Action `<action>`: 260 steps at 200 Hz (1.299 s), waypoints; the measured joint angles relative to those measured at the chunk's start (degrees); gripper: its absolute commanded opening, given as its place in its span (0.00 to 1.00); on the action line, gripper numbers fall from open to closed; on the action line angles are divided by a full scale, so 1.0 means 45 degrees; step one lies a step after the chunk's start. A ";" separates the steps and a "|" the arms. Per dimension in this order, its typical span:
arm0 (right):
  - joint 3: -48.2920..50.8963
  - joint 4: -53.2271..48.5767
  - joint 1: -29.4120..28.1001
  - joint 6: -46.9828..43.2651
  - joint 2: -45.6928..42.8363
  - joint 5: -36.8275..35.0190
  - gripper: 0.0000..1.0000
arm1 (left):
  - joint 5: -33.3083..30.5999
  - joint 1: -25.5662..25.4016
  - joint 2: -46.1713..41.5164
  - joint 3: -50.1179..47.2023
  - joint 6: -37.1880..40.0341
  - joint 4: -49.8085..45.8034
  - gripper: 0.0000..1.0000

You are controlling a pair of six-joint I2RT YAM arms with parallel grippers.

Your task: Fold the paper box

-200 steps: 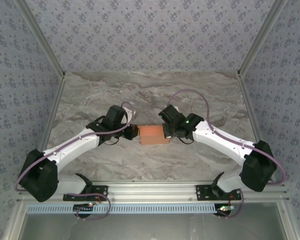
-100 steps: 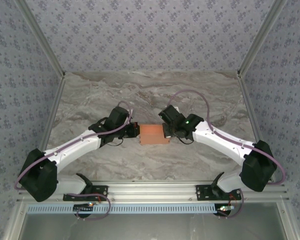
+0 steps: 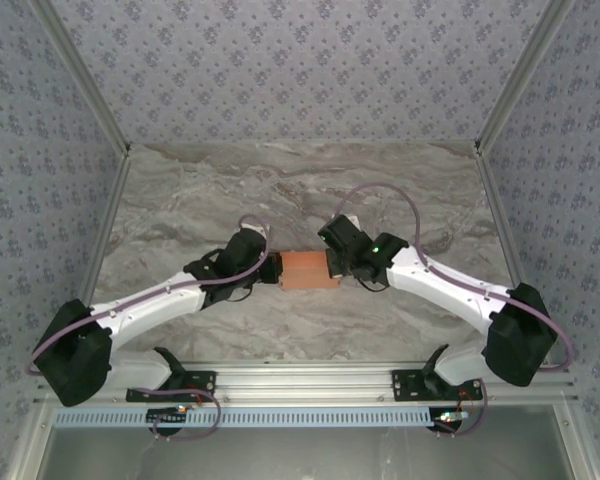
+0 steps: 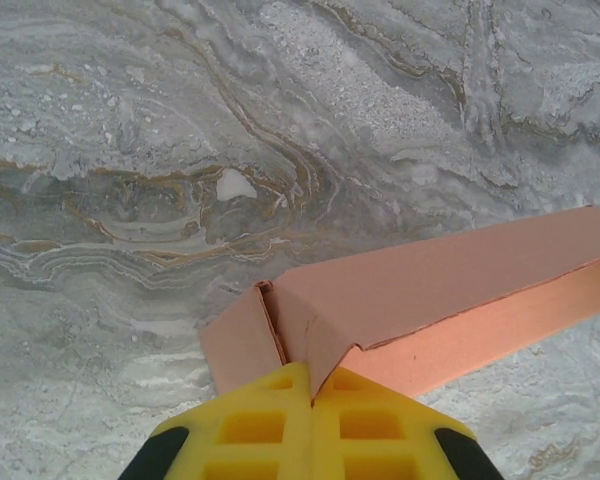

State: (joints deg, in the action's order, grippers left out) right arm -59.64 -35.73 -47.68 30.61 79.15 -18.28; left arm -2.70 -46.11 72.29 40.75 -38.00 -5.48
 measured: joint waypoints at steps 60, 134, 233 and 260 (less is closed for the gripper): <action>0.1375 0.1093 -0.0695 0.0024 -0.0816 -0.0923 0.03 | -0.0369 -0.0257 -0.0651 -0.1010 0.0330 0.0860 0.24; 0.1899 0.1613 -0.1127 0.0452 -0.1025 -0.1763 0.03 | 0.0185 -0.0180 -0.2137 -0.1190 0.0806 -0.0243 0.58; 0.1938 0.1613 -0.1311 0.0588 -0.1025 -0.2089 0.03 | 0.1807 0.1360 -0.0510 0.0364 0.0457 -0.0355 0.60; 0.1938 0.1613 -0.1311 0.0588 -0.1020 -0.2103 0.03 | 0.2084 0.1365 0.0185 0.0491 0.0466 -0.0272 0.58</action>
State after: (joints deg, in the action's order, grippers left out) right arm -50.92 -28.47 -53.58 33.26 74.56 -27.75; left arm 6.68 -39.97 73.12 42.96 -35.90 -6.70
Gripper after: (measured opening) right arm 0.052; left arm 0.591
